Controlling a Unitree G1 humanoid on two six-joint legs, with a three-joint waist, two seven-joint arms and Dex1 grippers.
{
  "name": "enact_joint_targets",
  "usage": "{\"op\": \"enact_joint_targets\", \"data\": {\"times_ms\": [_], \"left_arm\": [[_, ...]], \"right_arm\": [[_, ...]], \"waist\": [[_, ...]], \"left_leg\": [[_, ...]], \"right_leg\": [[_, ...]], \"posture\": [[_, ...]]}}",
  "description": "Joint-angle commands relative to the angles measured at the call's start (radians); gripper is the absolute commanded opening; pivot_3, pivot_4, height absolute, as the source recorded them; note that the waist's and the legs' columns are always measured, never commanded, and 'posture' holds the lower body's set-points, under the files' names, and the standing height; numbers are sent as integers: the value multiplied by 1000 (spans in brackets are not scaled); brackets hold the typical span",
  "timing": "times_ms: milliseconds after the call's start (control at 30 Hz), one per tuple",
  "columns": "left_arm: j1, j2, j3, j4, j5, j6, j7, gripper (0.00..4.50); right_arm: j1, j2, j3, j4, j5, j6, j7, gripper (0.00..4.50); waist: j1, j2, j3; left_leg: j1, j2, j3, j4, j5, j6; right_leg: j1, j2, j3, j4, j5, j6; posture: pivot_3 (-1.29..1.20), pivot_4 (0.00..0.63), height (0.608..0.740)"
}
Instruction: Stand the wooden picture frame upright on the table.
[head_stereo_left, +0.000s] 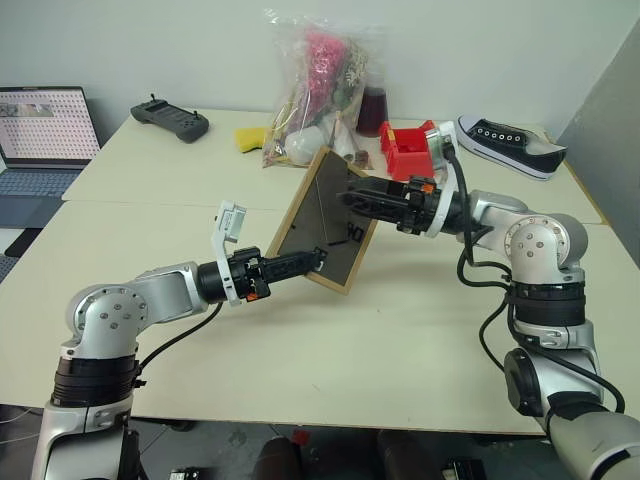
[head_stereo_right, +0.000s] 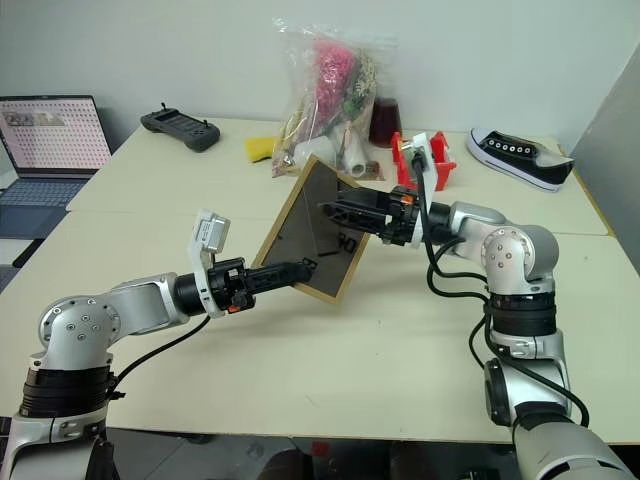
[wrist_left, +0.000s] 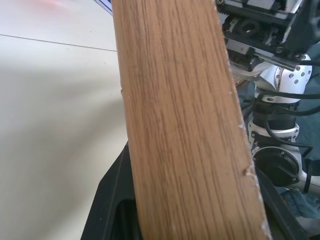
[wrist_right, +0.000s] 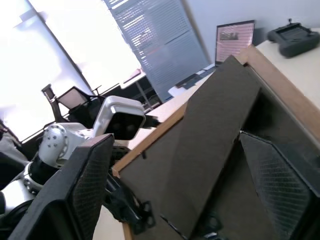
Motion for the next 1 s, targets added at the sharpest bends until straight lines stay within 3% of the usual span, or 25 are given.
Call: {"op": "enact_joint_targets", "data": {"times_ms": [33,200,433,533,600,667,800,833,900,1000], "left_arm": [[-22,-7,16,-49,2,-11,-33,1356],[-9,2,16,-35,26,-4,-68,1356],[-10,-5,13,-32,44,6,-92,1356],[-16,-9,12,-28,49,10,-94,1356],[-19,-20,25,-20,32,22,-81,1356],[-20,-29,44,-10,3,40,-60,1356],[-40,-54,99,45,-136,98,36,1356],[-46,-55,99,53,-166,117,61,1356],[-60,-71,96,74,-248,139,132,1356],[-82,-88,90,96,-333,142,223,1356]], "right_arm": [[-3,24,11,-85,79,31,5,4217],[12,-9,-59,-146,213,142,14,4217],[66,-112,-65,-170,268,181,57,4217],[80,-155,-62,-178,271,176,72,4217],[108,-205,-31,-181,183,100,63,4217],[158,-263,34,-177,-15,-109,38,4217],[278,-360,171,-102,-508,-858,1,4217],[299,-380,191,-37,-631,-1080,-54,4217],[305,-434,235,130,-943,-1531,-312,4217],[248,-456,267,328,-1203,-1866,-587,4217]], "waist": [[0,0,0],[1,0,0],[1,0,0],[1,0,0],[2,0,0],[2,0,0],[2,-1,1],[2,-1,1],[1,-1,1],[0,-1,1]], "left_leg": [[0,0,0,0,0,0],[-2,0,-2,0,0,0],[-3,0,-3,1,0,0],[-4,0,-3,1,0,0],[-4,0,-3,1,0,0],[-4,0,-4,1,0,0],[-4,-1,-4,2,0,0],[-5,-1,-4,2,0,0],[-5,-1,-3,2,0,0],[-4,-1,-1,2,2,-3]], "right_leg": [[0,0,0,0,0,0],[-1,0,-2,0,0,0],[-1,0,-3,0,0,0],[-1,0,-3,0,0,0],[-1,0,-3,0,0,0],[-1,0,-3,-1,0,0],[-1,-1,-4,-1,0,1],[-2,-1,-4,-1,0,1],[-2,-1,-3,-1,0,1],[-2,-2,-2,0,0,1]], "posture": [[0,150,740],[0,150,740],[0,150,740],[0,150,740],[0,150,740],[0,150,740],[0,150,740],[0,150,740],[0,150,740],[0,150,740]]}}
